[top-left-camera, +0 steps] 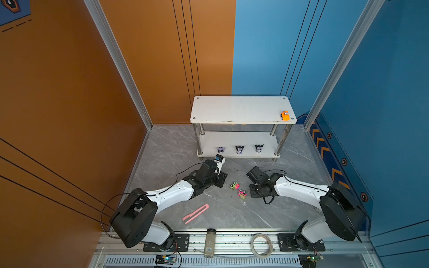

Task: Place and organize the plastic toys onto the shelf
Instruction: 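Close the right gripper on the orange-and-green toy car, then lift the orange-and-green car with the right gripper above the top shelf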

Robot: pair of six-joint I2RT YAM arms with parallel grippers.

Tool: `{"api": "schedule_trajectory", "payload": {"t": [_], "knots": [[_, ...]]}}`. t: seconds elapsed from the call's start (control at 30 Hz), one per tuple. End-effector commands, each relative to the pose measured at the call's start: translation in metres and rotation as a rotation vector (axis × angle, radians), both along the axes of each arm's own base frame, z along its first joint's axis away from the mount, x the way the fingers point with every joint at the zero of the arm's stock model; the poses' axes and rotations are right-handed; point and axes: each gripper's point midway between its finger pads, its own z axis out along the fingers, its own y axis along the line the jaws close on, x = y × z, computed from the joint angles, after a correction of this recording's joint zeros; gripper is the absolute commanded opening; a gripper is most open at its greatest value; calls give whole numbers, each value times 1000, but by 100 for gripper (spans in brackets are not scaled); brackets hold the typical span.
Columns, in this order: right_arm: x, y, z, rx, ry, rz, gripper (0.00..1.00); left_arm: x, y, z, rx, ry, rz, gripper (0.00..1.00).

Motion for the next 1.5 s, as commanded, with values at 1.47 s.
{"api": "schedule_trajectory", "payload": {"t": [1.47], "knots": [[177,-6,373,81,-594,15,11,-5,12,25,-24,-36,37,27]]}}
